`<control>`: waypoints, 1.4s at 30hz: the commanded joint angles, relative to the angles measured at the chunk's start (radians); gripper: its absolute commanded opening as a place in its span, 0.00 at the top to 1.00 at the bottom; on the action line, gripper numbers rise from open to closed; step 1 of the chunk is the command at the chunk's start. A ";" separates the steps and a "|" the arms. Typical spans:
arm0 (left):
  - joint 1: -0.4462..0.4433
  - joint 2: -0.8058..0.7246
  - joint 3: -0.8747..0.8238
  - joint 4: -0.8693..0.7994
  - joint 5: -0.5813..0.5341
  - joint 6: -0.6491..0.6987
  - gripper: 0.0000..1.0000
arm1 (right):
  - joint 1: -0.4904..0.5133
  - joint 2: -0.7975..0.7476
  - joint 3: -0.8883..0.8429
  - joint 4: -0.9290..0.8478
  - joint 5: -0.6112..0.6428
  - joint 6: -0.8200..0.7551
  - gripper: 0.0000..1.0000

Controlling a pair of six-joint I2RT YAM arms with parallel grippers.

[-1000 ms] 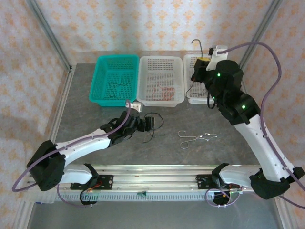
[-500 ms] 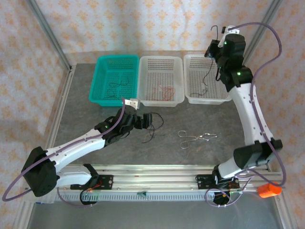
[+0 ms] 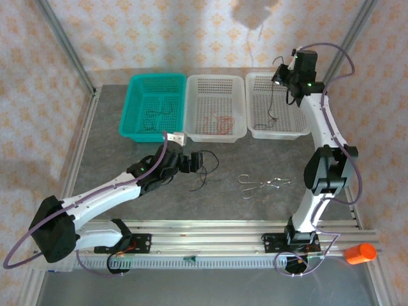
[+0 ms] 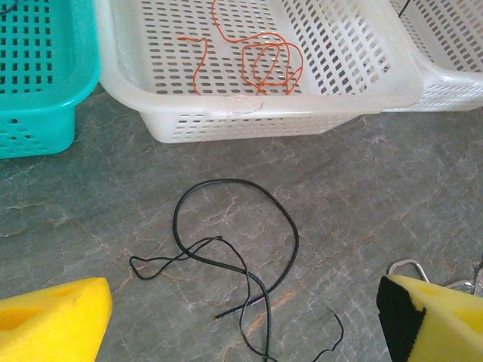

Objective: Untangle the cables

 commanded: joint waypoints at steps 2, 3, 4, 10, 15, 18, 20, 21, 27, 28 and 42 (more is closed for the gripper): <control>-0.008 0.024 0.040 -0.041 -0.021 0.001 0.07 | -0.016 0.070 0.003 -0.064 0.029 -0.002 1.00; -0.008 0.028 0.042 -0.042 -0.021 0.000 0.07 | -0.020 0.086 0.001 -0.069 0.034 -0.004 1.00; -0.007 0.032 0.043 -0.042 -0.020 -0.003 0.07 | -0.023 0.098 0.003 -0.076 0.038 -0.005 1.00; -0.008 0.041 0.039 -0.043 -0.029 -0.032 0.08 | -0.028 0.140 0.011 -0.096 0.061 -0.017 0.59; -0.008 0.037 0.027 -0.037 -0.036 -0.043 0.10 | -0.028 0.070 -0.027 -0.059 0.071 -0.018 0.28; -0.008 0.044 0.019 -0.019 -0.028 -0.055 0.12 | -0.021 -0.011 -0.094 -0.021 0.078 -0.022 0.25; -0.007 0.052 0.014 -0.009 -0.021 -0.067 0.13 | -0.010 -0.072 -0.145 -0.002 0.082 -0.031 0.24; -0.007 0.055 0.009 -0.003 -0.018 -0.075 0.14 | -0.001 -0.103 -0.172 0.006 0.087 -0.035 0.24; -0.005 0.051 -0.037 0.074 0.014 -0.128 0.21 | 0.111 -0.308 -0.345 0.003 0.116 -0.071 0.26; -0.001 0.049 -0.046 0.090 0.026 -0.152 0.21 | 0.132 -0.343 -0.369 -0.009 0.117 -0.076 0.26; 0.126 -0.002 -0.221 0.313 0.222 -0.312 0.21 | 0.534 -0.648 -0.743 -0.059 0.189 0.130 0.35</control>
